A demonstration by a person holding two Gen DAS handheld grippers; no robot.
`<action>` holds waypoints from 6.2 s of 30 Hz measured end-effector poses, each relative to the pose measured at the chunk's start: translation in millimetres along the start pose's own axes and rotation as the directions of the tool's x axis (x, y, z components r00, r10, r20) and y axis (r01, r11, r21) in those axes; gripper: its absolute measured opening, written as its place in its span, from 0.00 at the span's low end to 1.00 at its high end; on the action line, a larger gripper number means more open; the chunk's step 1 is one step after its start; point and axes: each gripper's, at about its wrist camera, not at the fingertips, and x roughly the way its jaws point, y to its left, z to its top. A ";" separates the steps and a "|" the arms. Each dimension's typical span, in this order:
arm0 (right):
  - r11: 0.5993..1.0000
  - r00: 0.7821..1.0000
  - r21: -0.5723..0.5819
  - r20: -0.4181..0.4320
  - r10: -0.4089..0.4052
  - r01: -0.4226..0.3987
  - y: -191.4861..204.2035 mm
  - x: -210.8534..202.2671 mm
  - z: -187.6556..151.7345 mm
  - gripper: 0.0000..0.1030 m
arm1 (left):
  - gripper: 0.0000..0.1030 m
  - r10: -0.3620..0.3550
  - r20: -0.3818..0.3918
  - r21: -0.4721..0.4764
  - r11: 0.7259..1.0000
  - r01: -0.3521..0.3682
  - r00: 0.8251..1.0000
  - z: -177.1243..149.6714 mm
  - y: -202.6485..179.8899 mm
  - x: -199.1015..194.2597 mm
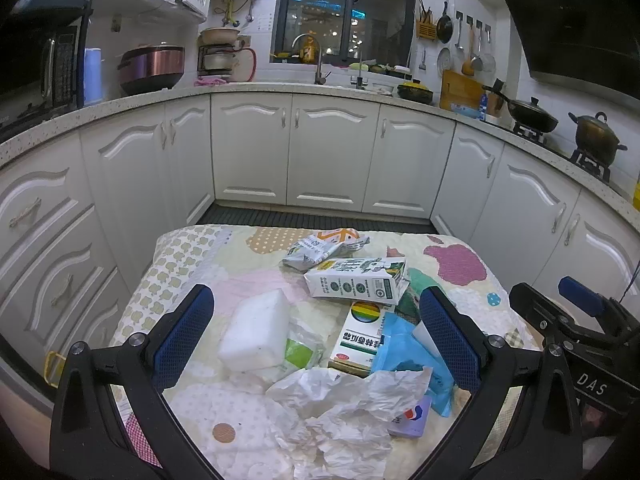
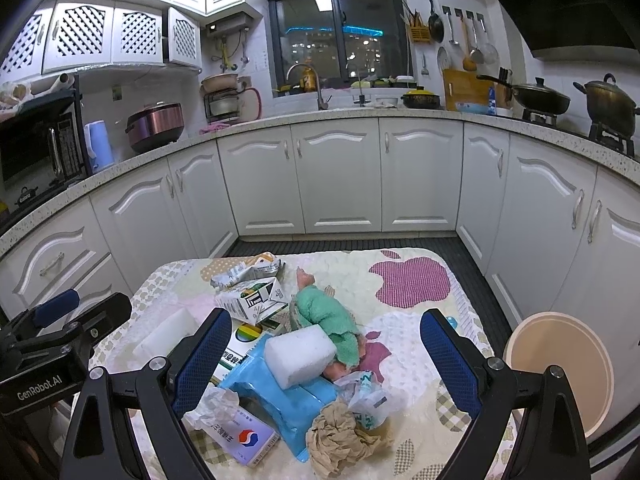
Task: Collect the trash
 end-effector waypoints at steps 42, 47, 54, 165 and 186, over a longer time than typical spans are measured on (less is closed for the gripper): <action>0.993 0.954 -0.014 -0.277 0.111 -0.120 -41.0 29.6 -36.7 0.91 | 0.99 -0.172 -0.309 0.012 0.983 0.184 0.935 -52.4 41.9 17.7; 0.992 0.931 0.022 -0.342 0.123 -0.123 -52.9 39.6 -55.4 0.83 | 0.99 -0.198 -0.363 0.016 0.976 0.218 0.911 -65.0 23.3 35.2; 0.983 0.903 0.053 -0.388 0.184 -0.178 -48.0 52.6 -64.6 0.65 | 0.86 -0.192 -0.411 0.042 0.973 0.229 0.891 -72.7 8.6 61.5; 0.934 0.972 0.352 -0.232 0.033 0.052 -230.0 -9.2 -50.4 0.43 | 0.60 -0.404 -0.376 0.141 0.865 0.482 0.834 31.7 -183.4 69.2; 0.974 0.960 0.211 -0.243 0.140 -0.088 -89.6 -23.4 -32.5 0.45 | 0.60 -0.250 -0.296 0.057 0.959 0.279 0.922 -20.3 -7.6 17.4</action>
